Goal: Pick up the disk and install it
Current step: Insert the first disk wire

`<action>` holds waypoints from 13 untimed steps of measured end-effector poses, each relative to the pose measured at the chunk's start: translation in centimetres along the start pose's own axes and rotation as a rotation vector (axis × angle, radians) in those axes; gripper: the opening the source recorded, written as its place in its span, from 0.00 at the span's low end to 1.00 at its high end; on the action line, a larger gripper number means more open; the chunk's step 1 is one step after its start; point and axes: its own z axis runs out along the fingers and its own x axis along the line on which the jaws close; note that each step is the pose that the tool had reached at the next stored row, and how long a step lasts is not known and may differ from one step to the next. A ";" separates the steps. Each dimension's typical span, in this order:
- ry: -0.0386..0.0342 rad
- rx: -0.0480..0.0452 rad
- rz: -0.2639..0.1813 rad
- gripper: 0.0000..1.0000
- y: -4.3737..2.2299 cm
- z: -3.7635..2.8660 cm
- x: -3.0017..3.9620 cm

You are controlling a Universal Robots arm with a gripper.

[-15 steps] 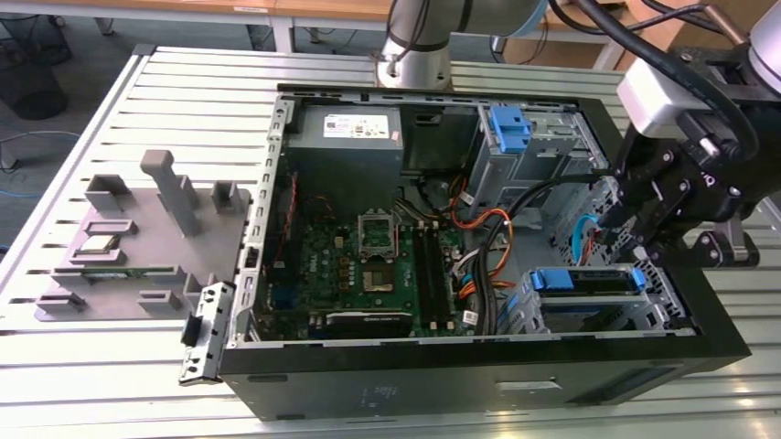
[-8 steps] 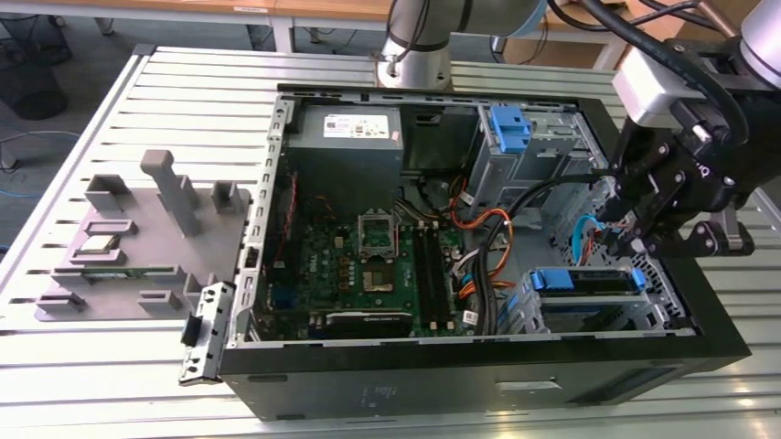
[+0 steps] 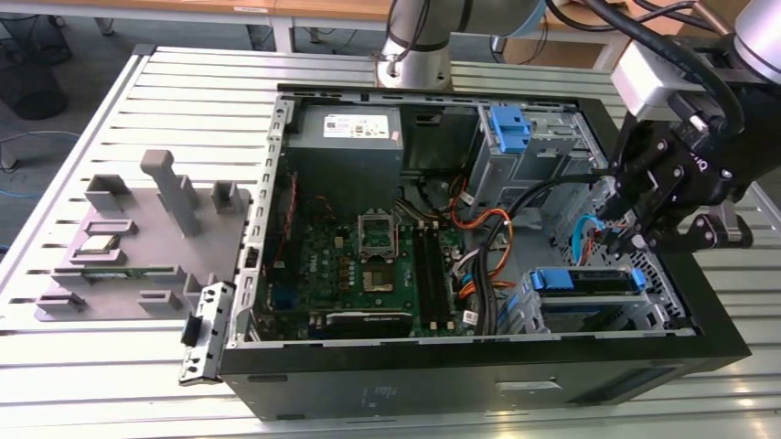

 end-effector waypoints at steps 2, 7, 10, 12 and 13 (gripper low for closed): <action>0.0028 0.0000 0.000 0.42 -0.19 0.05 -0.16; 0.0062 0.0000 0.000 0.42 -0.63 0.17 -0.37; 0.0068 0.0000 0.000 0.42 -0.84 0.28 -0.45; 0.0071 0.0000 0.000 0.42 -0.95 0.39 -0.49; 0.0071 0.0000 0.000 0.42 -0.99 0.45 -0.50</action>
